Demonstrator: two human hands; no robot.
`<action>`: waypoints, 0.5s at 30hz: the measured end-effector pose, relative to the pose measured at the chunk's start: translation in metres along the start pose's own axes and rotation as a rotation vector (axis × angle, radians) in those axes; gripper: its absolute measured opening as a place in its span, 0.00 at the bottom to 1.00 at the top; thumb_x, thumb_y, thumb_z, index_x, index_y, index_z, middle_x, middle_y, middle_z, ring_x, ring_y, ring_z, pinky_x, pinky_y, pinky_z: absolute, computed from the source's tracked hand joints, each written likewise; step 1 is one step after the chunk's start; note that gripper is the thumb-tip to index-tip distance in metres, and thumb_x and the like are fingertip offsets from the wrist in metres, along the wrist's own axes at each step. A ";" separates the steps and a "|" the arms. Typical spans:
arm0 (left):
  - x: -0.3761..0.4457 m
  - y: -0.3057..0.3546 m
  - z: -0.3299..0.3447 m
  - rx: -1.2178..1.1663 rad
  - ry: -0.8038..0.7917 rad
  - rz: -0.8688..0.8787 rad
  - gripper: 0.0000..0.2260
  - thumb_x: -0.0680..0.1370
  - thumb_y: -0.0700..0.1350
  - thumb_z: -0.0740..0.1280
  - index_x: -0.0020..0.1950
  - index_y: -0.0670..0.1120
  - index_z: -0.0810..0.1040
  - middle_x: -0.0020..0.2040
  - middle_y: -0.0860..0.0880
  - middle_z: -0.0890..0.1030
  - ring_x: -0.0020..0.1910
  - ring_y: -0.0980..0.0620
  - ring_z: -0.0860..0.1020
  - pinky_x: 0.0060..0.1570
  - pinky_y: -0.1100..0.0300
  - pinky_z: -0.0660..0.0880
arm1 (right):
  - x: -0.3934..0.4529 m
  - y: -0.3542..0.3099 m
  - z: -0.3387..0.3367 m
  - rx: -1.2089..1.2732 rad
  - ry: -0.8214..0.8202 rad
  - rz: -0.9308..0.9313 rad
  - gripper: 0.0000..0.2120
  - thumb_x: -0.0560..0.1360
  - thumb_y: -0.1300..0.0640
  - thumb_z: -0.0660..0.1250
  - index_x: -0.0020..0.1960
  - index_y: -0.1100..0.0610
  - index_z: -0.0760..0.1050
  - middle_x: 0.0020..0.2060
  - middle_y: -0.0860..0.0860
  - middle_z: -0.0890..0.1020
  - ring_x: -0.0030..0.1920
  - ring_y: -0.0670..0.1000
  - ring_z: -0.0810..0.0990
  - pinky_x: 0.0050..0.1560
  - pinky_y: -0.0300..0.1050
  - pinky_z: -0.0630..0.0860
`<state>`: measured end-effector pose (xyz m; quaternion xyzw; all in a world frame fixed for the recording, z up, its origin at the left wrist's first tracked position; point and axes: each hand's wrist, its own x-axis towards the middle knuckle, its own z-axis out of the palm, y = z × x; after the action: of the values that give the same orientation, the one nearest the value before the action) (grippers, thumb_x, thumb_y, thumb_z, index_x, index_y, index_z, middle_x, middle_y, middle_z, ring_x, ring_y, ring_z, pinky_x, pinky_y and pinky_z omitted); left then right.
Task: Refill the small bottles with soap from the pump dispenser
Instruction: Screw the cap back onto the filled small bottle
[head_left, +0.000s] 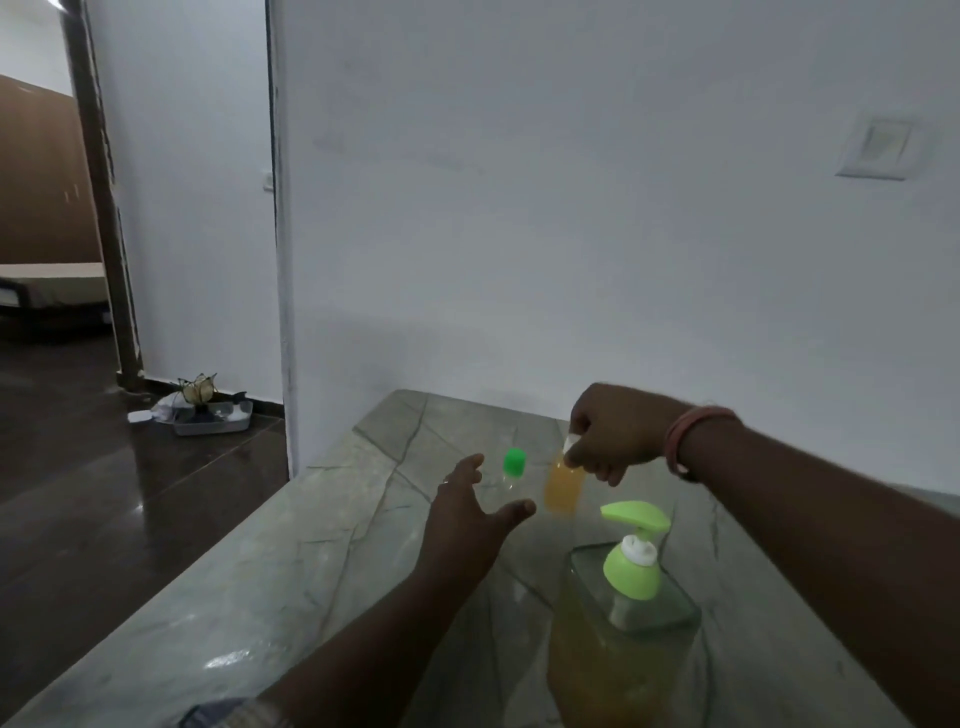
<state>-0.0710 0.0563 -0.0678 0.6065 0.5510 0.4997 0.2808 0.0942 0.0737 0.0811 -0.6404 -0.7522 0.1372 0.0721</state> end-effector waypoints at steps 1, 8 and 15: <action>0.004 -0.002 0.002 0.008 -0.013 -0.003 0.34 0.71 0.53 0.78 0.74 0.51 0.69 0.69 0.51 0.76 0.66 0.50 0.75 0.59 0.56 0.74 | 0.007 0.004 0.008 0.005 -0.007 -0.007 0.09 0.72 0.61 0.72 0.42 0.69 0.81 0.35 0.61 0.85 0.36 0.57 0.86 0.37 0.48 0.84; 0.004 -0.009 -0.004 0.086 -0.014 0.050 0.11 0.77 0.48 0.72 0.58 0.48 0.81 0.52 0.53 0.83 0.50 0.57 0.80 0.45 0.66 0.74 | 0.034 0.013 0.046 0.092 0.009 -0.068 0.09 0.73 0.59 0.69 0.43 0.67 0.81 0.35 0.59 0.86 0.32 0.52 0.85 0.32 0.41 0.81; -0.037 0.001 -0.046 -0.096 -0.054 0.012 0.04 0.81 0.46 0.65 0.53 0.48 0.78 0.46 0.47 0.82 0.45 0.50 0.81 0.43 0.60 0.78 | 0.013 0.000 0.024 0.073 -0.011 -0.093 0.22 0.76 0.45 0.70 0.51 0.66 0.80 0.38 0.56 0.86 0.31 0.51 0.81 0.29 0.39 0.78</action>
<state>-0.1088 0.0115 -0.0620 0.6088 0.5149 0.5107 0.3216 0.0853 0.0843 0.0567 -0.6008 -0.7762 0.1645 0.0975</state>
